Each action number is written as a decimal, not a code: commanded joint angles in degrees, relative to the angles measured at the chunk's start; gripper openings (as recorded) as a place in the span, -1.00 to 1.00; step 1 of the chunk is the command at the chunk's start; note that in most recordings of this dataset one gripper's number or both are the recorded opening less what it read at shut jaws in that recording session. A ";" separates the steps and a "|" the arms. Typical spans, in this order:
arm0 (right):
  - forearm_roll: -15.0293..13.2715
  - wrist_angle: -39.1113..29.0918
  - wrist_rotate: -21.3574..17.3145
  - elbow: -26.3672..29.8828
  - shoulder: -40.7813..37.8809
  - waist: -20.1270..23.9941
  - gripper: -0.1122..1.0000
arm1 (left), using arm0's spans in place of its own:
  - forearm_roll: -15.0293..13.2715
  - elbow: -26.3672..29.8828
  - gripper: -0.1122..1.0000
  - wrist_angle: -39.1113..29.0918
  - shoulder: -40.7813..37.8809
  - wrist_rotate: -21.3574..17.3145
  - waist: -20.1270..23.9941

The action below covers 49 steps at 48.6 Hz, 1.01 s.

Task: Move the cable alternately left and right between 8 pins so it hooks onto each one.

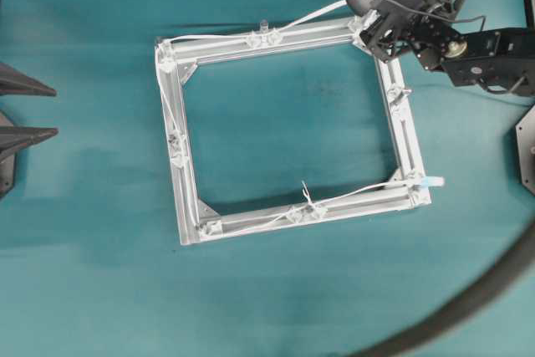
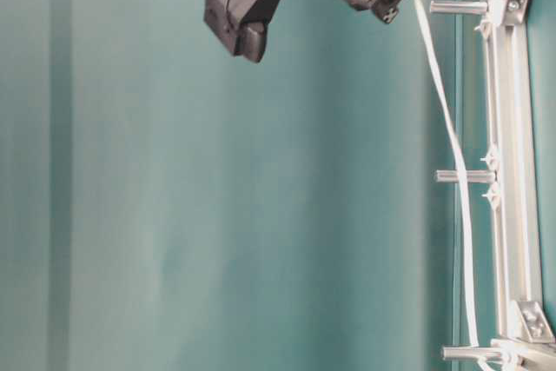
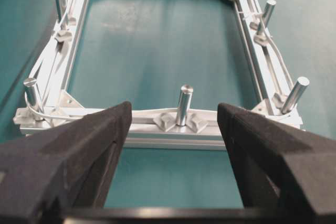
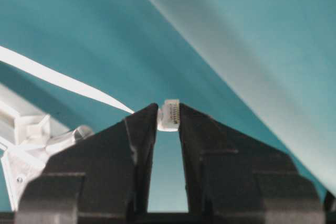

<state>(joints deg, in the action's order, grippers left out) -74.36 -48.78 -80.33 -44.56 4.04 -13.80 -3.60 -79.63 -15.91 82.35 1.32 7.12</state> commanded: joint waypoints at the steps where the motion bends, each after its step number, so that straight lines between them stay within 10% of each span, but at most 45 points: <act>1: -0.62 1.32 -1.05 -0.26 0.44 -0.53 -0.51 | 0.09 1.14 0.53 0.53 -0.53 0.35 -0.18; 25: 1.05 13.62 -11.95 -3.87 -0.53 -0.88 -0.51 | 0.18 1.14 0.53 0.53 -0.53 0.35 -0.18; 49: 7.12 21.09 -12.04 -4.31 0.09 -0.88 -0.51 | 0.18 1.14 0.53 0.53 -0.53 0.35 -0.09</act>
<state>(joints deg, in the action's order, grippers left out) -67.85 -28.30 -92.46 -48.96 2.81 -14.94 -3.60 -79.63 -15.91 82.35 1.32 7.03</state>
